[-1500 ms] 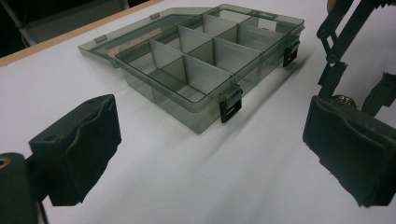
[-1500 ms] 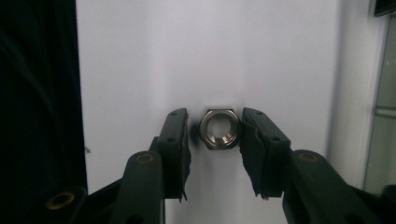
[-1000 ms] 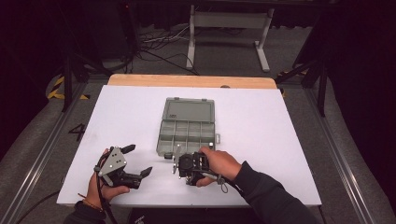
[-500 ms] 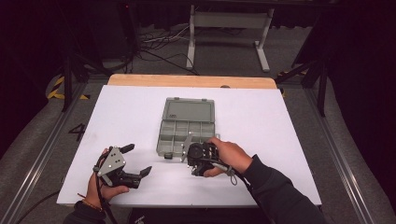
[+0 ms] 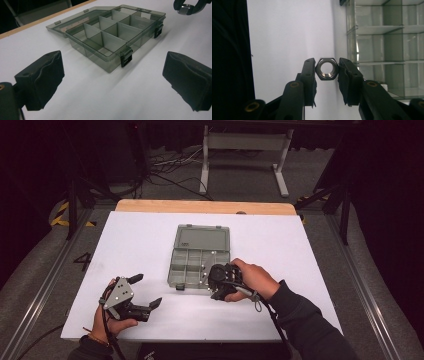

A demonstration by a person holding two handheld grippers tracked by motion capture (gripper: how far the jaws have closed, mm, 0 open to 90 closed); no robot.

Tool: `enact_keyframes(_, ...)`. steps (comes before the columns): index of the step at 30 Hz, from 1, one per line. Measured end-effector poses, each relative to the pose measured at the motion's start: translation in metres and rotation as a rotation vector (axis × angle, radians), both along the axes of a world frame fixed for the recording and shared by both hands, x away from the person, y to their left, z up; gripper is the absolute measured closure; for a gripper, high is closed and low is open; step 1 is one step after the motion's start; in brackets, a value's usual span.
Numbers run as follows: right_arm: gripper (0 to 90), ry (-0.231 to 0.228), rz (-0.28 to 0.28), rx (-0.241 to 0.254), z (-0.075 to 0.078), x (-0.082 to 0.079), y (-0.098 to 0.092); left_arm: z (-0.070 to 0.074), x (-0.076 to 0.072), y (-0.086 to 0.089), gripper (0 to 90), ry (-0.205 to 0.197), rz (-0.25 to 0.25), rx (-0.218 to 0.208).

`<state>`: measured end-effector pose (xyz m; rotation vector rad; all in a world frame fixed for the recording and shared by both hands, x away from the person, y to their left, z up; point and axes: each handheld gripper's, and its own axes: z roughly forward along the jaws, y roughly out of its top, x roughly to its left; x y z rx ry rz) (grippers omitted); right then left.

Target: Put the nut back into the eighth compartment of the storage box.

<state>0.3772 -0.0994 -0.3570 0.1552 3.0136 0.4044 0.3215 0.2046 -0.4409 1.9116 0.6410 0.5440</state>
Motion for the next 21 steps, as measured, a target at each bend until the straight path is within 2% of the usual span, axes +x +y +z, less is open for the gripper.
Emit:
enact_keyframes(12, 67.6, -0.04, -0.033, 0.023, 0.026, 0.012, -0.012, 0.0, 0.0, 0.001, 4.2, -0.002, 0.004, -0.008)
enact_keyframes(16, 67.6, -0.063, -0.064, 0.021, 0.035, 0.019, -0.016, 0.0, 0.0, 0.001, 4.1, -0.003, 0.005, -0.009)
enact_keyframes(21, 67.6, -0.067, -0.099, 0.026, 0.042, 0.031, -0.02, 0.001, -0.001, 0.001, 4.1, -0.008, 0.012, -0.01)
